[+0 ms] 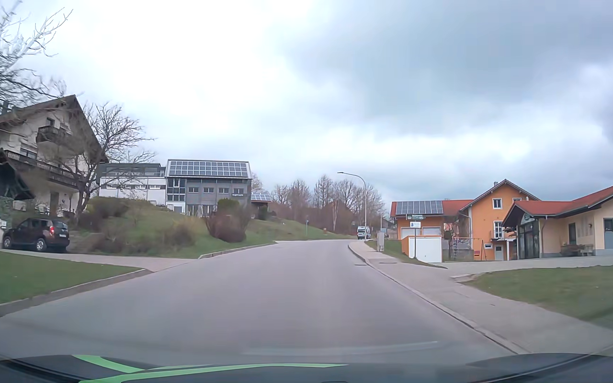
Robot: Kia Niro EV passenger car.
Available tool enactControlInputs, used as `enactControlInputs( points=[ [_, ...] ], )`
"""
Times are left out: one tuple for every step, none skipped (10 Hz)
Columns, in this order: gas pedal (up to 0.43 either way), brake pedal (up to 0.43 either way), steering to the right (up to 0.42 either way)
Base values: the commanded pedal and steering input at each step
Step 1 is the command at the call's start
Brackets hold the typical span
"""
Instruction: Follow the waypoints while adhering to traffic rules and regulations
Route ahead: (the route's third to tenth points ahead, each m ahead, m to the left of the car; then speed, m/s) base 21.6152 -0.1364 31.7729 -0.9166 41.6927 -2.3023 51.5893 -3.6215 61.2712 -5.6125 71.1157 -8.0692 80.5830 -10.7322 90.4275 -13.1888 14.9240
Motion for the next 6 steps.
enactControlInputs(
  points=[
    [0.331, 0.0, 0.007],
    [0.331, 0.0, 0.007],
    [0.331, 0.0, 0.007],
    [0.331, 0.0, 0.007],
    [0.331, 0.0, 0.007],
    [0.331, 0.0, 0.008]
  ],
)
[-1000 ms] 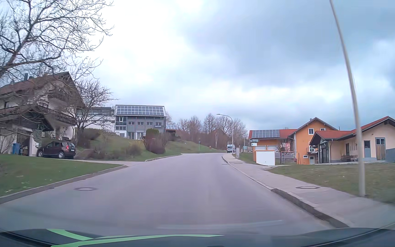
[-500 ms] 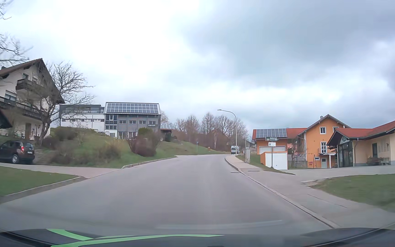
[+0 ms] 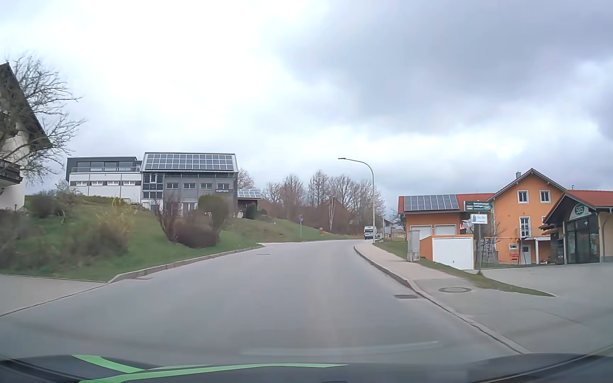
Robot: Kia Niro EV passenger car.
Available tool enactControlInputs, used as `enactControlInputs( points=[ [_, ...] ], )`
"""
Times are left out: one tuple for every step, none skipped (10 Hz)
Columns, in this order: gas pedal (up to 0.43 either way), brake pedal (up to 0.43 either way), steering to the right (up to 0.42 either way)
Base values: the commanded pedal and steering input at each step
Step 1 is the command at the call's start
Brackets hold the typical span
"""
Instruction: Follow the waypoints while adhering to traffic rules and regulations
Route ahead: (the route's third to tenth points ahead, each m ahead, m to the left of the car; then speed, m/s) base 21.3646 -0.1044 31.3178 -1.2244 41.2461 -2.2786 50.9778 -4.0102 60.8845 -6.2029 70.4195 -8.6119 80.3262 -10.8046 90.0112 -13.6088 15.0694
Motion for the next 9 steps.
enactControlInputs(
  points=[
    [0.331, 0.0, 0.01],
    [0.331, 0.0, 0.011],
    [0.331, 0.0, 0.012],
    [0.331, 0.0, 0.012],
    [0.331, 0.0, 0.013],
    [0.331, 0.0, 0.014],
    [0.331, 0.0, 0.015],
    [0.331, 0.0, 0.016],
    [0.331, 0.0, 0.019]
  ],
)
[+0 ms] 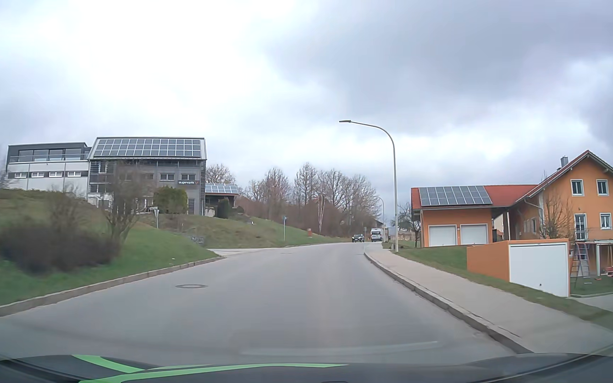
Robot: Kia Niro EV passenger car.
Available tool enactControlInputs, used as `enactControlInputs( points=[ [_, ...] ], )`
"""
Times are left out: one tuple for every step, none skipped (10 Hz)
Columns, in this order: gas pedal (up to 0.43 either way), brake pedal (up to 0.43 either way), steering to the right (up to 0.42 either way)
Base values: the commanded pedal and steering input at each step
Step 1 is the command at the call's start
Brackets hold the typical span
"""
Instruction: Follow the waypoints while adhering to traffic rules and regulations
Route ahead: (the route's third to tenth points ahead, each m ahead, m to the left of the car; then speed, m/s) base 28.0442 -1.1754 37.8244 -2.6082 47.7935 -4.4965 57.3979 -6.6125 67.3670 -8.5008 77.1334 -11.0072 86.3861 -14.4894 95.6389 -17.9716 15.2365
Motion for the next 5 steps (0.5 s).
enactControlInputs(
  points=[
    [0.331, 0.0, 0.02],
    [0.331, 0.0, 0.02],
    [0.331, 0.0, 0.02],
    [0.319, 0.0, 0.02],
    [0.319, 0.0, 0.02]
  ],
)
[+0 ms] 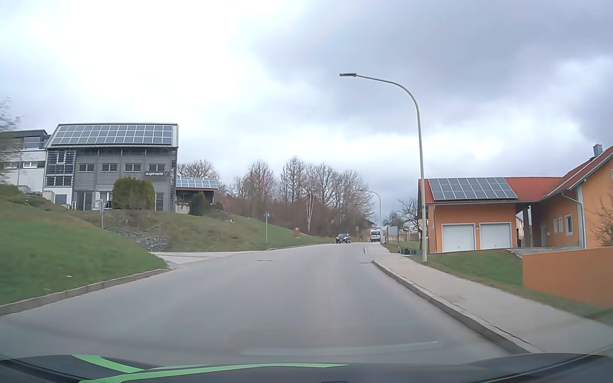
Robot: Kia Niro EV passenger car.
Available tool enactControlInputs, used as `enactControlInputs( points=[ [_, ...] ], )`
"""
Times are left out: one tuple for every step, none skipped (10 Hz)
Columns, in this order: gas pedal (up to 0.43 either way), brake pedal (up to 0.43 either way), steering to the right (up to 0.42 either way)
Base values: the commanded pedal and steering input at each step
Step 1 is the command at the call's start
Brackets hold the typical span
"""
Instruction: Follow the waypoints while adhering to traffic rules and regulations
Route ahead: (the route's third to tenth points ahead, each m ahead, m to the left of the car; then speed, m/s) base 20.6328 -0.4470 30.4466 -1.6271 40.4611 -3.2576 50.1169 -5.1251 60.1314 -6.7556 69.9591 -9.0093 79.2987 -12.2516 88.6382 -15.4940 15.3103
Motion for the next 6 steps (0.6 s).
enactControlInputs(
  points=[
    [0.319, 0.0, 0.02],
    [0.319, 0.0, 0.02],
    [0.319, 0.0, 0.02],
    [0.319, 0.0, 0.02],
    [0.319, 0.0, 0.019],
    [0.319, 0.0, 0.019]
  ],
)
